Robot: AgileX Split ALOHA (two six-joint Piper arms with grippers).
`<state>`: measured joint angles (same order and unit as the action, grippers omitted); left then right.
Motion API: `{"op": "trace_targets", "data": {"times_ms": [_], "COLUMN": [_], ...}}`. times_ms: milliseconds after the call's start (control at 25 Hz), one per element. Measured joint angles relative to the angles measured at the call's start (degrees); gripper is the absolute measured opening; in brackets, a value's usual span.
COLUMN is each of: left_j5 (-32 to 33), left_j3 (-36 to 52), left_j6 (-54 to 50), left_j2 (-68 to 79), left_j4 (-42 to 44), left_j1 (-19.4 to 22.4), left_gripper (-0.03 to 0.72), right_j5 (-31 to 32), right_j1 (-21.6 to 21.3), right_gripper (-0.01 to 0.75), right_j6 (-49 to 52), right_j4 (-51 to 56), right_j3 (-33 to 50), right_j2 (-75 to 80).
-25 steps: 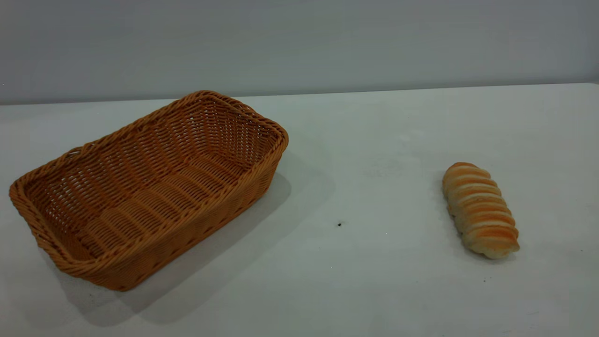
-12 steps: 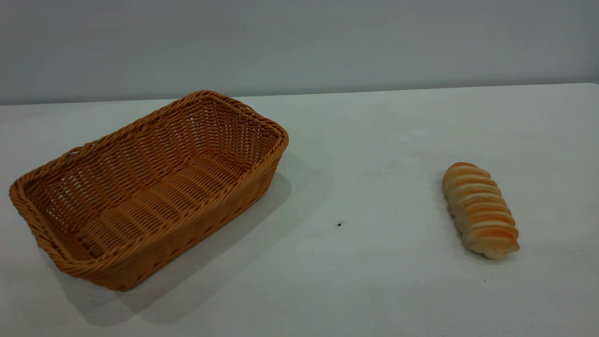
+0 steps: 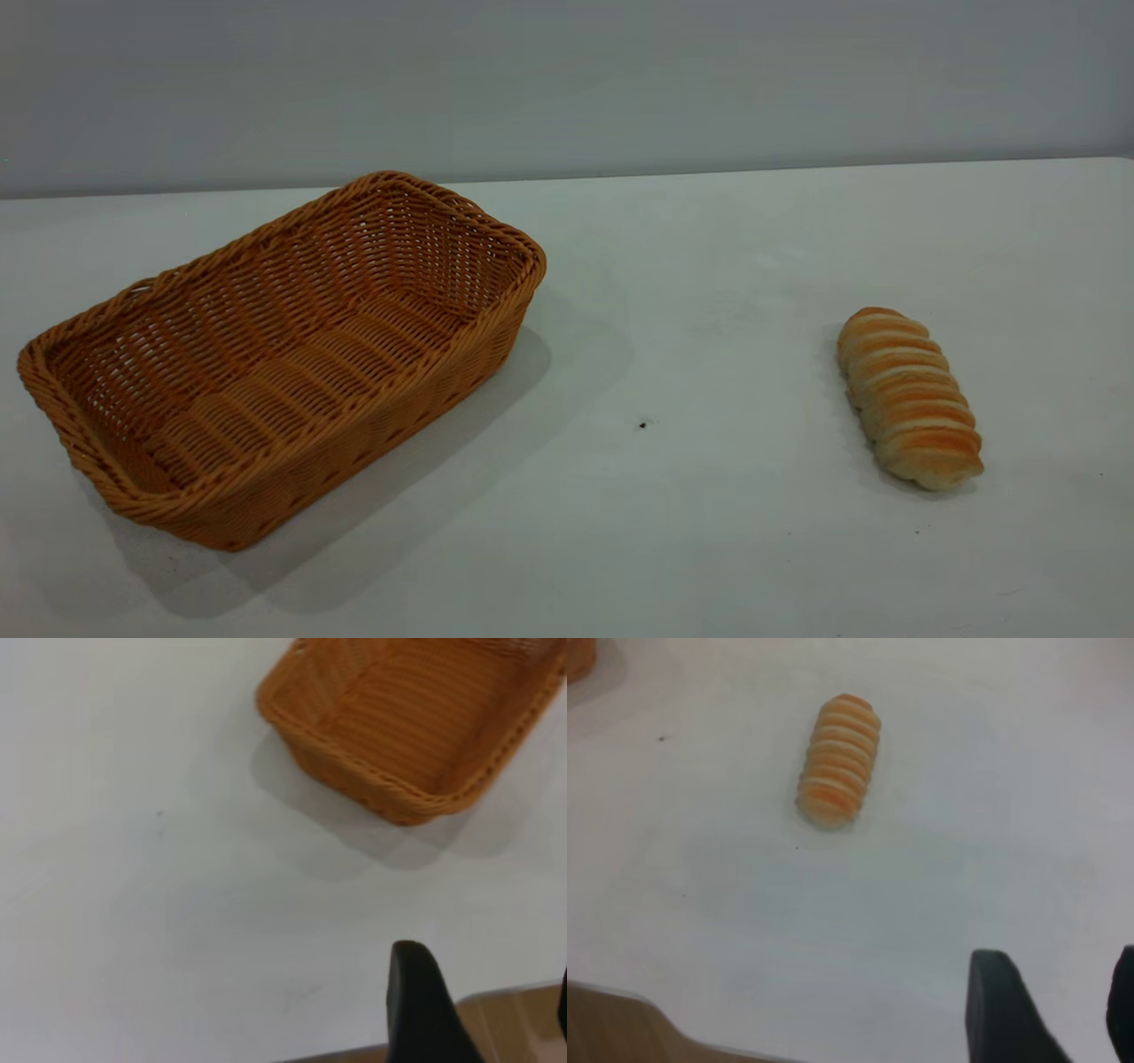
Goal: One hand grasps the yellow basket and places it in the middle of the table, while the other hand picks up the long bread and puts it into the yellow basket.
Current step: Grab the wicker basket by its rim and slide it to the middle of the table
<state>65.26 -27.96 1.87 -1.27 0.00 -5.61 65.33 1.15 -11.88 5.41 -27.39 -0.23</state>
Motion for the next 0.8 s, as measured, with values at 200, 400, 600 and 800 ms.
{"op": "trace_targets", "data": {"times_ms": [200,400,600,800], "left_j5": [0.0,0.0,0.0,0.0], "left_j3": [0.0,0.0,0.0,0.0], "left_j6": [0.0,0.0,0.0,0.0], "left_j2": [0.0,0.0,0.0,0.0], "left_j4": [0.0,0.0,0.0,0.0], "left_j1": [-4.2,-5.1,-5.2,-5.2], "left_gripper": [0.434,0.434,0.434,0.434], "right_j5": [0.0,0.0,0.0,0.0], "right_j1": [1.5,7.5,10.3,10.3], "right_gripper": [0.332,0.332,0.332,0.332], "right_j6": [0.0,0.0,0.0,0.0], "right_j4": [0.0,0.0,0.1,0.2], "right_j3": [0.0,0.0,0.0,0.0], "right_j2": [0.0,0.0,0.0,0.0]}}
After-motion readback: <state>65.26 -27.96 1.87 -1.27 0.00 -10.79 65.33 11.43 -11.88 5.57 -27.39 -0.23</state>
